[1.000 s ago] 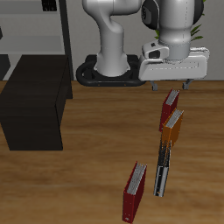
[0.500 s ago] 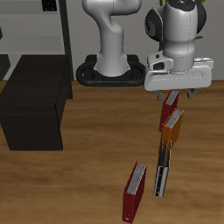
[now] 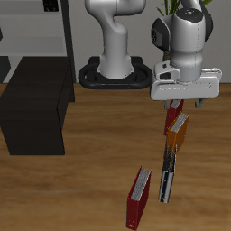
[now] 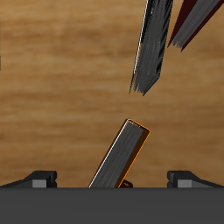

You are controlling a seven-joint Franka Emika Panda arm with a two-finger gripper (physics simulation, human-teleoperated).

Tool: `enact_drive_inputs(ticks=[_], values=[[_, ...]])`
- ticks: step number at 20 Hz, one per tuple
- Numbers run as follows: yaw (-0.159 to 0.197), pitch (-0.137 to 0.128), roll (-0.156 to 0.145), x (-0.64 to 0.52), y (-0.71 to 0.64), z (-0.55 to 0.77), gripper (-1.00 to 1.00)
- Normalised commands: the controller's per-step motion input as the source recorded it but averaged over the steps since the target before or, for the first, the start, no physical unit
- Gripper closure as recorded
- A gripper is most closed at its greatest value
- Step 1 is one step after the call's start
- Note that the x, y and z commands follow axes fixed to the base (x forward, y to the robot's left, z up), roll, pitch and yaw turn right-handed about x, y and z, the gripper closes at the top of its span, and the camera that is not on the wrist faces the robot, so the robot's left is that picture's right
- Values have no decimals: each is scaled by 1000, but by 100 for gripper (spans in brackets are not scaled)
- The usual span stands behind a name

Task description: Place the orange book upright on top of the shelf

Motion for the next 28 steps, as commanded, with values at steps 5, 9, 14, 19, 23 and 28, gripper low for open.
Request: enact_drive_inputs(ticks=[5, 9, 14, 19, 23, 28], values=[[-41, 18, -16, 25, -19, -173, -100], [-36, 44, 5, 42, -52, -283, -100], [-47, 54, 5, 1, -32, -265, -100], [-21, 32, 22, 5, -7, -169, -100], [10, 32, -38, 41, -36, -165, 100], [-18, 17, -6, 45, -41, -69, 100]])
